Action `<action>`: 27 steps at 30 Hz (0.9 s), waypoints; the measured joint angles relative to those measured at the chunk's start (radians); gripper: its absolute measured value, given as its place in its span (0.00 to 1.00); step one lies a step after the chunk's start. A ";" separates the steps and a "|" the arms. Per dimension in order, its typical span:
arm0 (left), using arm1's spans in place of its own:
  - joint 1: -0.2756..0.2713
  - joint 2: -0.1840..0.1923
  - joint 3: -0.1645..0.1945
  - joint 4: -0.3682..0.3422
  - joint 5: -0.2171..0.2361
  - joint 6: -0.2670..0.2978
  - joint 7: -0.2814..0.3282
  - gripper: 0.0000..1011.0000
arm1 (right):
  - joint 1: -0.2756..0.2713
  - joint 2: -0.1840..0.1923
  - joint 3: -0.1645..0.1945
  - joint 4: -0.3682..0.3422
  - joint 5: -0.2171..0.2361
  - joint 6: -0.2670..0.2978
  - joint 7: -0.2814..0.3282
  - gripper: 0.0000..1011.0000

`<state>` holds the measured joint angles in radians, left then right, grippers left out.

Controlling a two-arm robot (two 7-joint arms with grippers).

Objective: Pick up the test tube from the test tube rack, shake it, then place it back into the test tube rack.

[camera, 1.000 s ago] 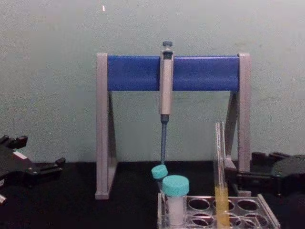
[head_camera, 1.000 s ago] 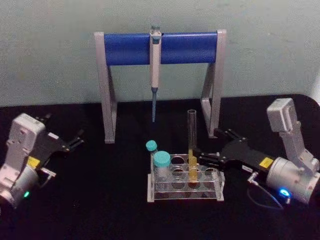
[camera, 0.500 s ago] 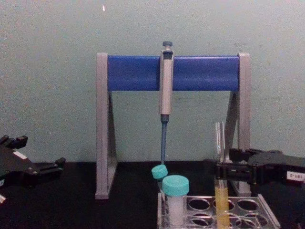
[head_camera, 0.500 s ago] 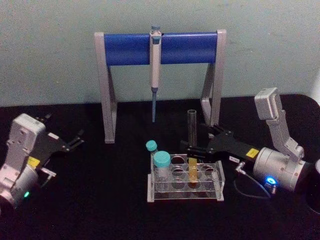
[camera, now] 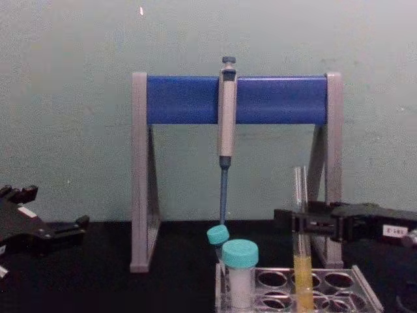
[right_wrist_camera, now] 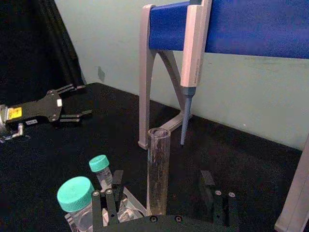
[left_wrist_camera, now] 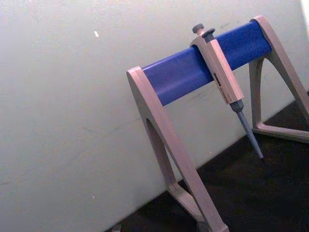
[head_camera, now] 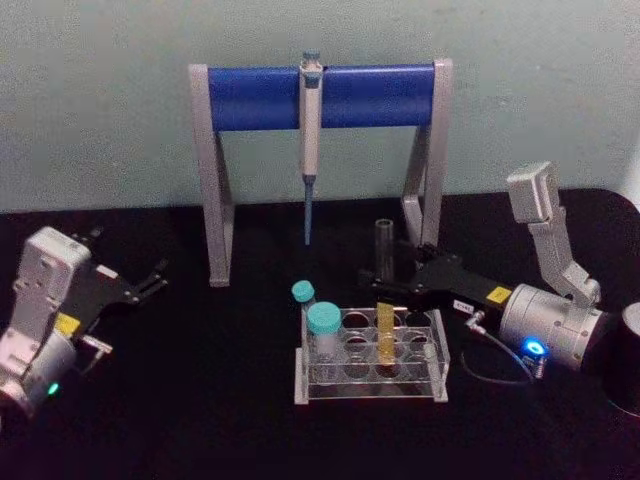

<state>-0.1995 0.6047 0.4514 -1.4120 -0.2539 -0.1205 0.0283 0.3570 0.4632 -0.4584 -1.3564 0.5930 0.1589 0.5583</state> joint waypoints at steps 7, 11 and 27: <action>0.000 0.000 0.000 0.000 0.000 0.000 0.000 1.00 | 0.012 0.000 -0.014 0.009 0.011 0.002 -0.001 0.99; 0.000 0.000 0.000 0.000 0.000 0.000 0.000 1.00 | 0.017 0.001 -0.021 0.013 0.012 0.002 -0.001 0.99; 0.000 0.000 0.000 0.000 0.000 0.000 0.000 1.00 | 0.024 0.002 -0.035 0.026 0.012 0.000 -0.009 0.99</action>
<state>-0.1996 0.6047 0.4514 -1.4119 -0.2539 -0.1205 0.0283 0.3808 0.4649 -0.4929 -1.3307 0.6055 0.1589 0.5496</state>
